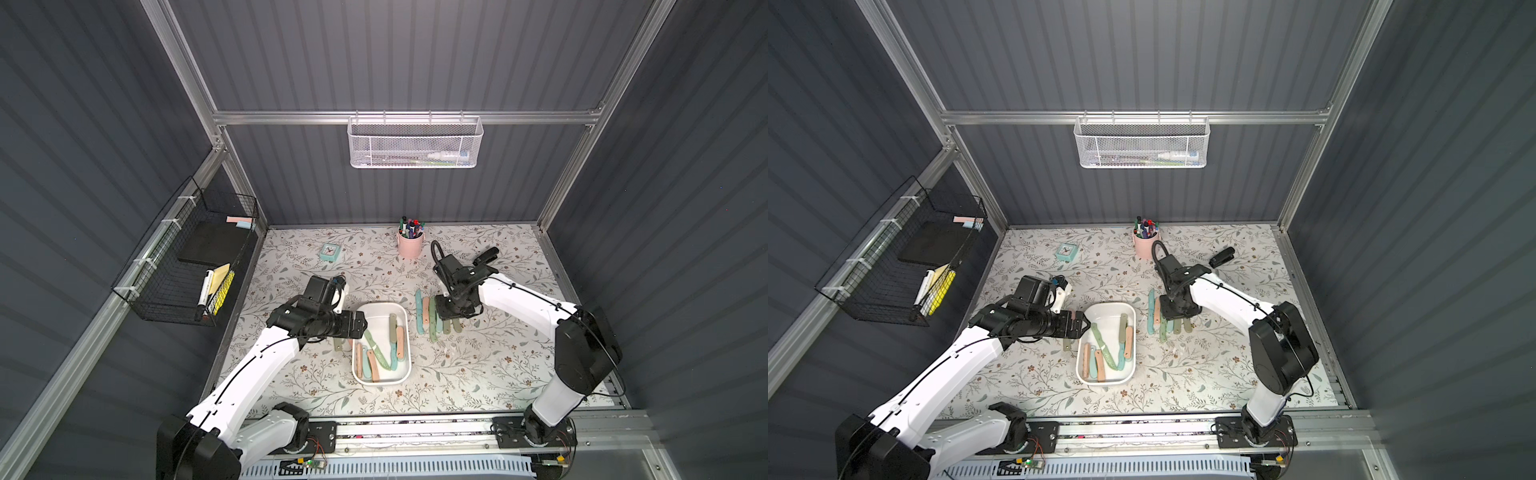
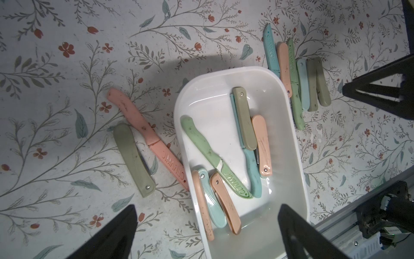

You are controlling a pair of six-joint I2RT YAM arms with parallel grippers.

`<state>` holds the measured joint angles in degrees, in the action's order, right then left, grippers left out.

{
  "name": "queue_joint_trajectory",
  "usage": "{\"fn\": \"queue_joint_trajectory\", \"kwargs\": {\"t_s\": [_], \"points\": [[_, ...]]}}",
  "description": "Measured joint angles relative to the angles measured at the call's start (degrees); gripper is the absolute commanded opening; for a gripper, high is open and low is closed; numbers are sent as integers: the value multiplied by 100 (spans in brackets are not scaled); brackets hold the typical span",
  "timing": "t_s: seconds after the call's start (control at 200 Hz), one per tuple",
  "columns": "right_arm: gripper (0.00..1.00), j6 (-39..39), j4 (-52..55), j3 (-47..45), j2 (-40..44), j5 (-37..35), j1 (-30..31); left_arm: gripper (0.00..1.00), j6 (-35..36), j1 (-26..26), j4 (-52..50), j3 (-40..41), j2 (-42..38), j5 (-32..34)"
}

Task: Take the fruit knife out of the storage box
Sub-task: Pick up the fruit knife from the storage box.

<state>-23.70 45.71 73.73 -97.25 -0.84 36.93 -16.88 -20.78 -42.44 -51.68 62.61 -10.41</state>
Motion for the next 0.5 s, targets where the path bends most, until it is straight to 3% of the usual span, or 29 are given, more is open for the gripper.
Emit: {"fn": "queue_joint_trajectory", "kwargs": {"t_s": [0.205,0.5], "points": [[39,-286,20,844,-280,4,1051,99,-151,0,-61,0,-238,564],[40,-431,83,2223,-1939,240,1875,99,-332,11,-262,0,-507,1091]]}}
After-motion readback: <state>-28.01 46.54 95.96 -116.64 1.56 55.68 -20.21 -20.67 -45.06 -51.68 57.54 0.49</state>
